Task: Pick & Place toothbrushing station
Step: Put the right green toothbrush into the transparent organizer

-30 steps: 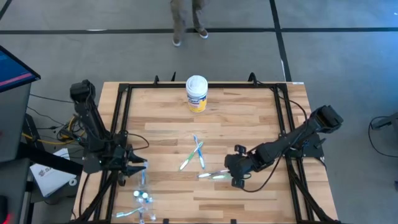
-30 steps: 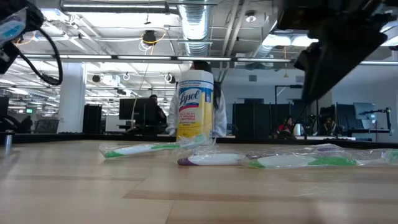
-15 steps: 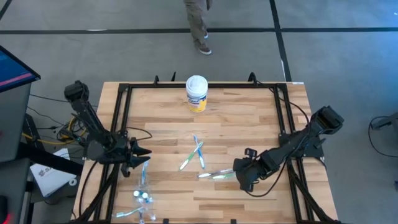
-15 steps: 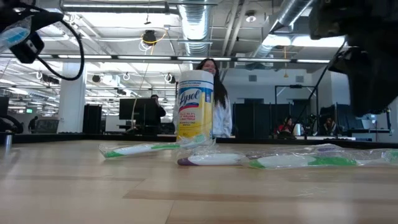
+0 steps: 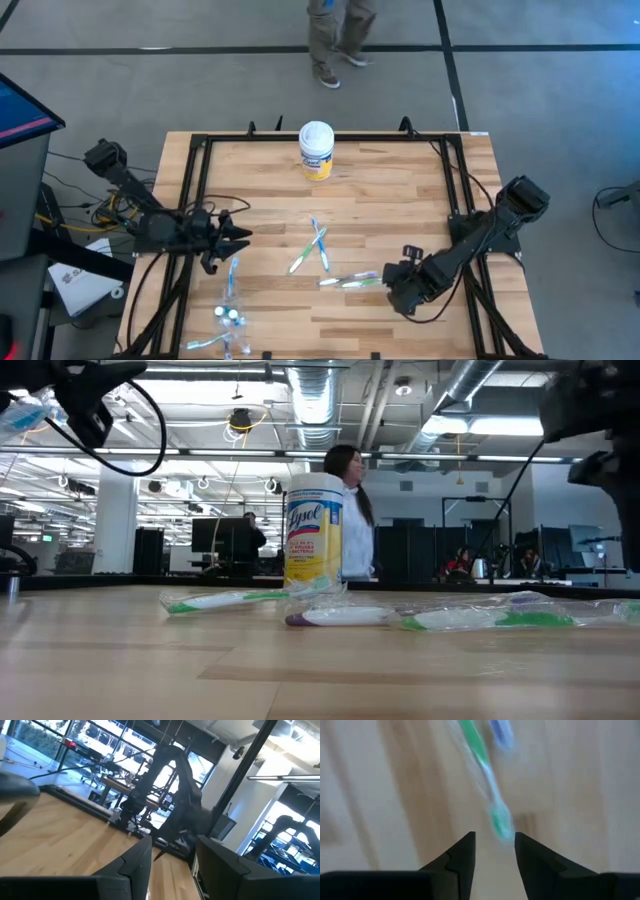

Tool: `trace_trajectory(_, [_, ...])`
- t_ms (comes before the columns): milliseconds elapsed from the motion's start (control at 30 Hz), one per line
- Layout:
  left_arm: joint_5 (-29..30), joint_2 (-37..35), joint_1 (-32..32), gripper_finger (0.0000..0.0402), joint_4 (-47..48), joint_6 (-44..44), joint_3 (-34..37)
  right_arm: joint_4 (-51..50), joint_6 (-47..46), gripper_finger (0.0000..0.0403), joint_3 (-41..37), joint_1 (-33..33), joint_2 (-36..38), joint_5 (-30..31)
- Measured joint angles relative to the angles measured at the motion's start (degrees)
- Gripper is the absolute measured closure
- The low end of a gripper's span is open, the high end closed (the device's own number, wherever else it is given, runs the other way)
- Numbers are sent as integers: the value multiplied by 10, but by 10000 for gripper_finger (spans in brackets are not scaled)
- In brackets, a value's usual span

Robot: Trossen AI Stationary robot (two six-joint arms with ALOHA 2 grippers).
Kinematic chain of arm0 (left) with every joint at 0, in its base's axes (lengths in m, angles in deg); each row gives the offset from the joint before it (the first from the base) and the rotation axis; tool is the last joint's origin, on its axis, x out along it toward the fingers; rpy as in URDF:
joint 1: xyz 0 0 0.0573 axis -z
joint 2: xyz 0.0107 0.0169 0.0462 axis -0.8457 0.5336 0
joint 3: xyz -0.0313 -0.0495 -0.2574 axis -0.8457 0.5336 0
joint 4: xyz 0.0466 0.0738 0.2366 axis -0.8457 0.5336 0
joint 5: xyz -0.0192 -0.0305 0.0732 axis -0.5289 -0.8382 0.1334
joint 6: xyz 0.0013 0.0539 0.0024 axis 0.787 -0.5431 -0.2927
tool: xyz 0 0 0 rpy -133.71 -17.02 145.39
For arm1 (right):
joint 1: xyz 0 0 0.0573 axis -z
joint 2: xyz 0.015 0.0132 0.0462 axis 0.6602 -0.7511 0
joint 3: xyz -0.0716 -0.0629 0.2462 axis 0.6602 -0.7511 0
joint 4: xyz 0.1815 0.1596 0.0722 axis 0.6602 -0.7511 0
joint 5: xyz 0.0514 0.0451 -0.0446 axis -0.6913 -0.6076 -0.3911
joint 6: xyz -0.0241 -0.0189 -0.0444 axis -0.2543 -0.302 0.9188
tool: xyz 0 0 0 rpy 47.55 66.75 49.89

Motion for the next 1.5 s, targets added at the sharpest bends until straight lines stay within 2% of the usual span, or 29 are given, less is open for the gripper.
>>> trace_trajectory(333, [-98, 56, -89, 252, -2, 1, -43, -8, -6, 274, 3, -5, -69, -24])
trace_trajectory(533, [-122, 95, -112, 252, 0, 4, -59, -14, -8, 286, 5, -5, -77, -24])
trace_trajectory(667, [-125, 118, -117, 252, -1, 5, -66, -11, -9, 319, 5, -5, -82, -24])
trace_trajectory(800, [-126, 130, -117, 252, -5, 5, -67, -4, -19, 384, 5, -6, -84, -25])
trace_trajectory(867, [-127, 132, -117, 252, -4, 5, -67, -4, -19, 394, 5, -6, -84, -21])
trace_trajectory(1500, [-135, 132, -117, 252, -5, 5, -67, -15, -25, 327, 4, -5, -84, -10])
